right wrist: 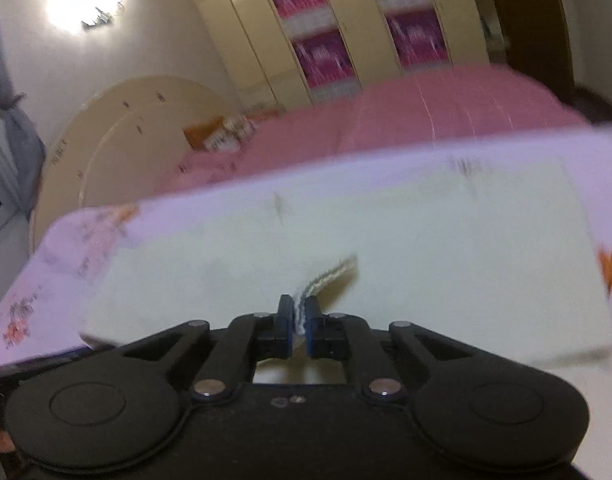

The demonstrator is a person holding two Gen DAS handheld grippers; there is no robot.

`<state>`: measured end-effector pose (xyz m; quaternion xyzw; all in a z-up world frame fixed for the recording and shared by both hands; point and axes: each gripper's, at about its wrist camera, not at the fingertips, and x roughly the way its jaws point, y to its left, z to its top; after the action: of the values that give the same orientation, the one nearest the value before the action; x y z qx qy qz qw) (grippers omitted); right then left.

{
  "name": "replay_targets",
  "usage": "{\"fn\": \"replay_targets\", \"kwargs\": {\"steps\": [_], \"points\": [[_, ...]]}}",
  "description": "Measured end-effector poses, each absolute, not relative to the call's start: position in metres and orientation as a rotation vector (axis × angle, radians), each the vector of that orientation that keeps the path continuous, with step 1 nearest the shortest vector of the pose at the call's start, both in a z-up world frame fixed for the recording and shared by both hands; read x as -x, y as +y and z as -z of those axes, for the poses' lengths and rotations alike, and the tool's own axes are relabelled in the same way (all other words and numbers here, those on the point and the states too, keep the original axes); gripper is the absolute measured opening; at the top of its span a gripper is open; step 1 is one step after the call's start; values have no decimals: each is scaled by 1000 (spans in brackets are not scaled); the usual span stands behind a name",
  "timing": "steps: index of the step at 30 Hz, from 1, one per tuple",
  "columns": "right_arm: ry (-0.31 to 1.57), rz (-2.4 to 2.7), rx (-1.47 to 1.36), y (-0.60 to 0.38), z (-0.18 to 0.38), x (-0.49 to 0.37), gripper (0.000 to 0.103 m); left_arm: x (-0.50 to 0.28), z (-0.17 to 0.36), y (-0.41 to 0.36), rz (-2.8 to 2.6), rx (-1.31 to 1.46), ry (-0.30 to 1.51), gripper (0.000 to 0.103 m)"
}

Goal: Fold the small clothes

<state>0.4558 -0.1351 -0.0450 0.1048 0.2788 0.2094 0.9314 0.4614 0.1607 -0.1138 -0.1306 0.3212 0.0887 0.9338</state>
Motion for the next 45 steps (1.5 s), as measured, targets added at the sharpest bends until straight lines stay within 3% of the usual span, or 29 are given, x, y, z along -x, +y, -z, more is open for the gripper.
{"fn": "replay_targets", "kwargs": {"steps": [9, 45], "points": [[442, -337, -285, -188, 11, -456, 6, -487, 120, 163, -164, 329, 637, 67], [532, -147, -295, -271, 57, -435, 6, -499, 128, 156, -206, 211, 691, 67]]}}
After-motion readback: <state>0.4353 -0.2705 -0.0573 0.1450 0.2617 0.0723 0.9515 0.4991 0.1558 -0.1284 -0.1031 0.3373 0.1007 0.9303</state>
